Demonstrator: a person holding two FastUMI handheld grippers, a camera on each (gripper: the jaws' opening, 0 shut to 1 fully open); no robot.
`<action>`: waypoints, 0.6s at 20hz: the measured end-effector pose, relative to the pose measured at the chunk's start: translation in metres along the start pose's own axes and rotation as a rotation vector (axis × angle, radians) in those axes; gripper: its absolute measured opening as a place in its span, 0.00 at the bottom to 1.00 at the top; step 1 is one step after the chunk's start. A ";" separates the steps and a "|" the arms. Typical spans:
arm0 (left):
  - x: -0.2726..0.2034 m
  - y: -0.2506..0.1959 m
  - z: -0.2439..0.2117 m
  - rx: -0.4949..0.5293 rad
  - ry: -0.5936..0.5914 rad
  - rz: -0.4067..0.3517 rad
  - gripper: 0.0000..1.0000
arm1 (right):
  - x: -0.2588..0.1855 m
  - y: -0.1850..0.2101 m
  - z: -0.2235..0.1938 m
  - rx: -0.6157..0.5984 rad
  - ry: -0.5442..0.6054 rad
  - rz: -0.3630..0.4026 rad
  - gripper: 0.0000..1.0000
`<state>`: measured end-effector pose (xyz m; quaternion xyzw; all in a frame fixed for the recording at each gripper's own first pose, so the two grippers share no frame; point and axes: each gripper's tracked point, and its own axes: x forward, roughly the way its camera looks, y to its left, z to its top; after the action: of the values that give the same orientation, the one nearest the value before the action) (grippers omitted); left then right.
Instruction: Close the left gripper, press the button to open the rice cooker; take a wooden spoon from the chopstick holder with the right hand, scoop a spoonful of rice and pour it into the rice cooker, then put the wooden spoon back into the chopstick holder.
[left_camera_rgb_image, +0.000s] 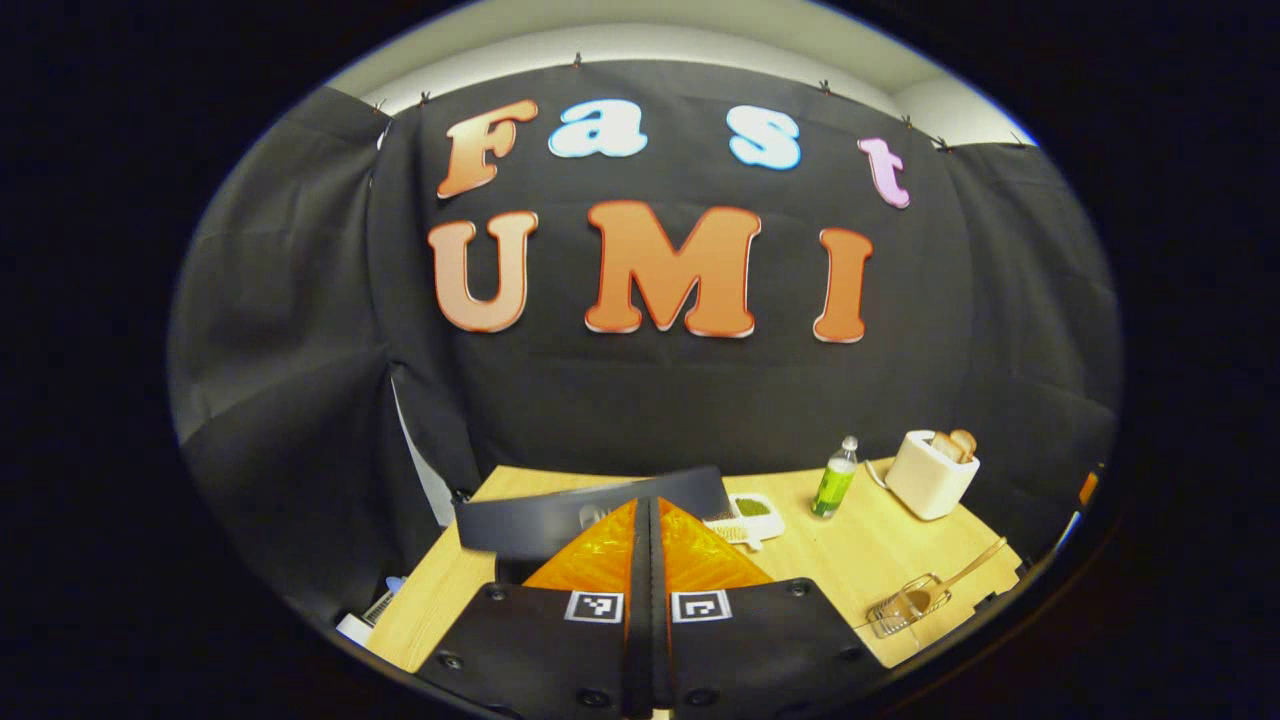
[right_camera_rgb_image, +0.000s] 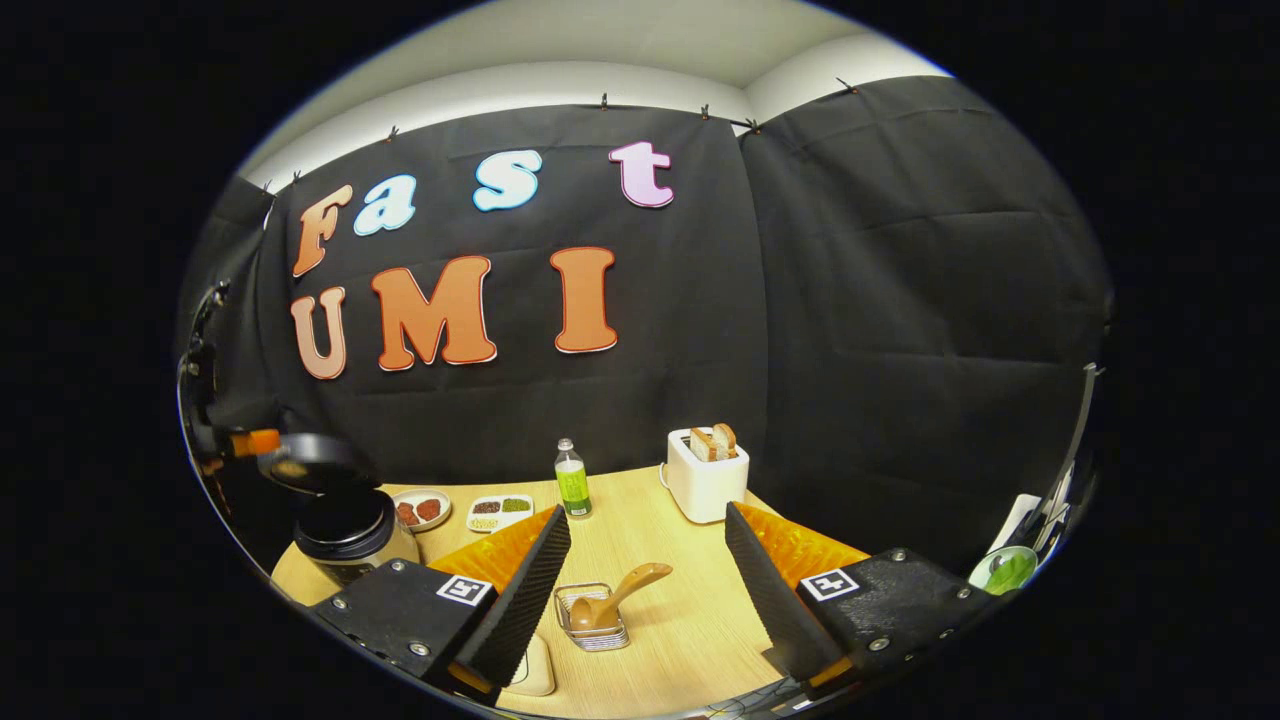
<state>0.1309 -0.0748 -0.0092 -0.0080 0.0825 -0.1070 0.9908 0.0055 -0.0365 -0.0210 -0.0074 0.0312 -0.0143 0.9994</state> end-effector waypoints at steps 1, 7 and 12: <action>-0.008 0.000 0.009 -0.008 -0.019 0.000 0.04 | 0.001 0.001 -0.002 0.008 0.001 0.008 0.96; -0.042 0.007 0.018 0.039 -0.040 0.030 0.04 | 0.026 0.004 -0.016 0.058 0.003 0.063 0.96; -0.072 0.021 0.016 0.007 -0.043 0.074 0.05 | 0.066 -0.001 -0.064 0.087 0.083 0.083 0.96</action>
<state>0.0686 -0.0390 0.0173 -0.0038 0.0611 -0.0703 0.9956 0.0676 -0.0407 -0.0890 0.0379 0.0720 0.0256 0.9964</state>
